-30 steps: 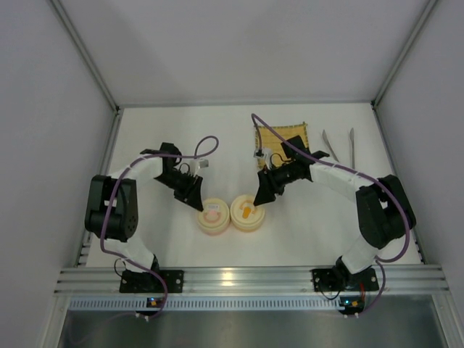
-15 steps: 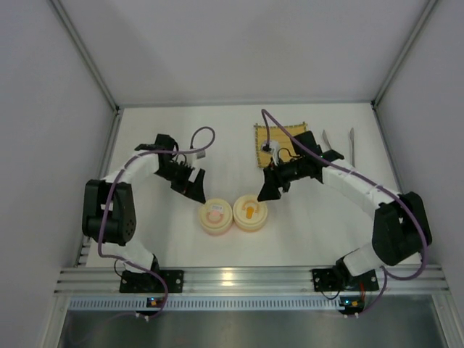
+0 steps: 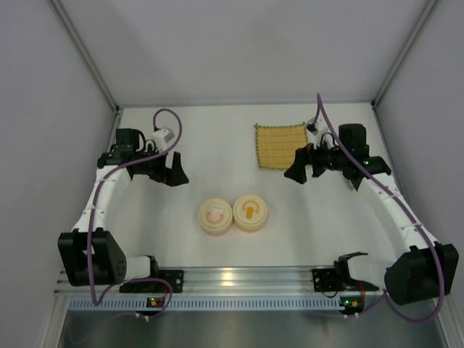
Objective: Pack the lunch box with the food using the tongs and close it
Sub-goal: Reset both arms
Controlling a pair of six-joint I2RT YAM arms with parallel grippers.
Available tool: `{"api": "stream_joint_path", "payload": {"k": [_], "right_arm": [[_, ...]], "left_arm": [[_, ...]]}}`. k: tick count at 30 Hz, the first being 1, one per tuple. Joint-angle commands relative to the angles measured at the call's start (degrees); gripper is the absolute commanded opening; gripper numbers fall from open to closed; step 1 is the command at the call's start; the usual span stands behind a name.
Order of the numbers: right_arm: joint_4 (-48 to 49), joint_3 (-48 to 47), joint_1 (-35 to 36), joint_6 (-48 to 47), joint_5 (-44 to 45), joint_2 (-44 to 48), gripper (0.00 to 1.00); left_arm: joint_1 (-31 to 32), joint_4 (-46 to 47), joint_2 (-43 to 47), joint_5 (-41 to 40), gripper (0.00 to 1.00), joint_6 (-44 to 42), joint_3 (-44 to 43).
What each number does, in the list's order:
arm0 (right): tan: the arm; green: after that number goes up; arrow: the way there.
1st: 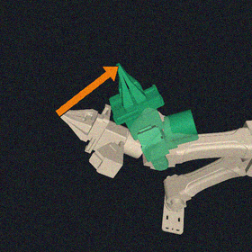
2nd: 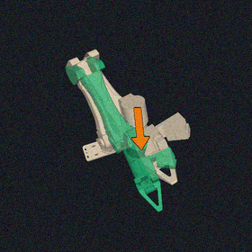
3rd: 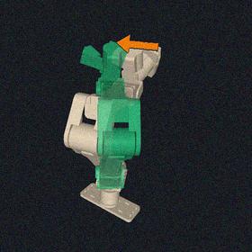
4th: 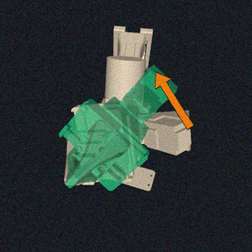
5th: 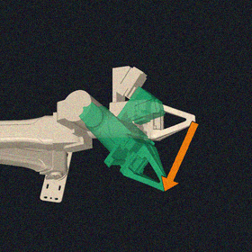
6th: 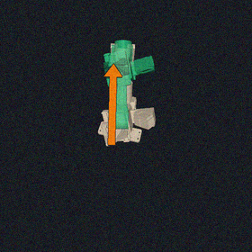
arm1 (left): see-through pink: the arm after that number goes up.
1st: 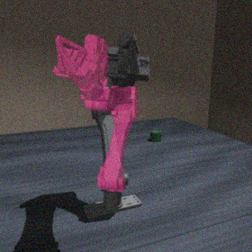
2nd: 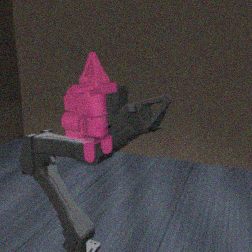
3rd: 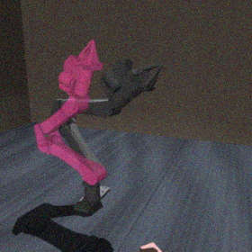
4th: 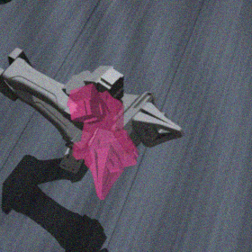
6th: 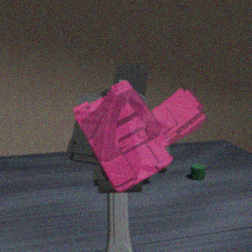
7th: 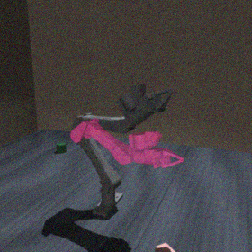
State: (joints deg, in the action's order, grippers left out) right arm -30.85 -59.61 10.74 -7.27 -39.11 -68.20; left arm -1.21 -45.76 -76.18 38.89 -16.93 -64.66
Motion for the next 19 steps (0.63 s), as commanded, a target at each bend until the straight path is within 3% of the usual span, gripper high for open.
{"api": "stream_joint_path", "payload": {"k": [1,8,19], "right_arm": [[-0.6,1.1,-3.6,-0.4,11.7,2.5,0.99],[0.1,6.3,-9.6,-6.2,21.7,6.2,0.99],[0.6,9.7,-10.0,-7.3,21.6,11.2,0.99]], "left_arm": [[-4.2,6.0,2.8,-5.4,0.98,5.1,3.4],[-7.9,13.1,9.5,-19.4,0.98,4.9,10.3],[-7.9,10.5,12.4,-19.3,0.98,3.2,11.7]]}}
